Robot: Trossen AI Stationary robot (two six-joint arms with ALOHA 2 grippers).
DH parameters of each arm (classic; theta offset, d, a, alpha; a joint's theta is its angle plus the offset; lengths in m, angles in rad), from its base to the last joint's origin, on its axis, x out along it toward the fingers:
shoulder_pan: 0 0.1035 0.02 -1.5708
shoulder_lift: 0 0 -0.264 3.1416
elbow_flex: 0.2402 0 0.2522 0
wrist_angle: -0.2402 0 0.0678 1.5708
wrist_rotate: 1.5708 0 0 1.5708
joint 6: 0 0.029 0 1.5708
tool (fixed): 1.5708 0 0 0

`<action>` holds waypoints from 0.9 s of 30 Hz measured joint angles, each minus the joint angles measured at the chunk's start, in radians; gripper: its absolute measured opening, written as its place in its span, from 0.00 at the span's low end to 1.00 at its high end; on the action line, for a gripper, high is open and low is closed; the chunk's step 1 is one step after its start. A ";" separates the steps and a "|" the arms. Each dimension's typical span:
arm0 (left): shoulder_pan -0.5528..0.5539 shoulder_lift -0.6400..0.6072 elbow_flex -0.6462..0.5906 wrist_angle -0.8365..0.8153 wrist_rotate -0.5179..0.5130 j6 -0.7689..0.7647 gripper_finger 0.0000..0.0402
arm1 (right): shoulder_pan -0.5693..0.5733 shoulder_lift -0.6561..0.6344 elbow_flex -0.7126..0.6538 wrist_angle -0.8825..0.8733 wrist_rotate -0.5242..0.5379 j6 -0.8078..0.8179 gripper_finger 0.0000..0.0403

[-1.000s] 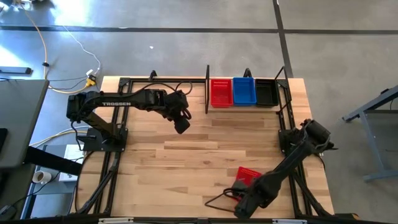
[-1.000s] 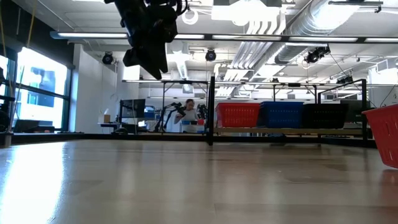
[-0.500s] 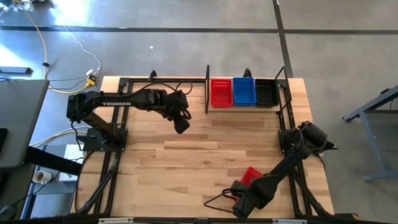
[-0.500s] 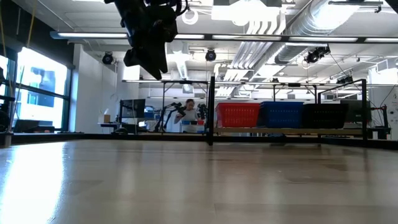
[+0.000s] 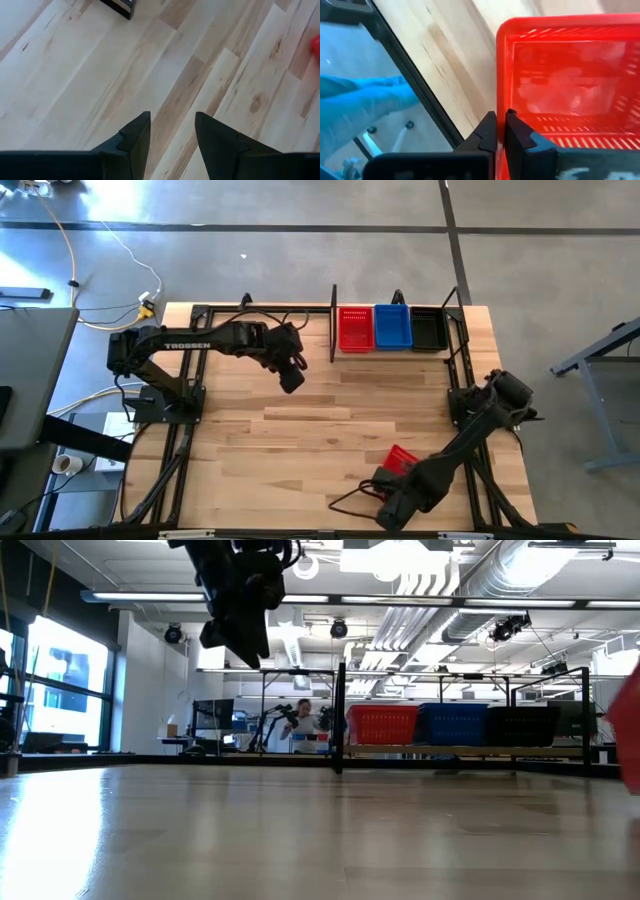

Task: Stack baskets on shelf by color
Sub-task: Stack the red bin on top of the red bins on the shelf

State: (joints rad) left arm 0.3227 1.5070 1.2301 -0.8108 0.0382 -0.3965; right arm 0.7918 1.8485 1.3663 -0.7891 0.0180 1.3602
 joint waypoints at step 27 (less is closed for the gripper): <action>0.131 0.000 0.000 0.000 0.045 0.016 0.36 | -0.375 -0.383 0.000 -0.178 0.327 -0.834 0.00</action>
State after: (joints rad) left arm 0.4532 1.5070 1.2301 -0.8104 0.0830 -0.3809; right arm 0.4166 1.4657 1.3666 -0.9669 0.3452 0.5259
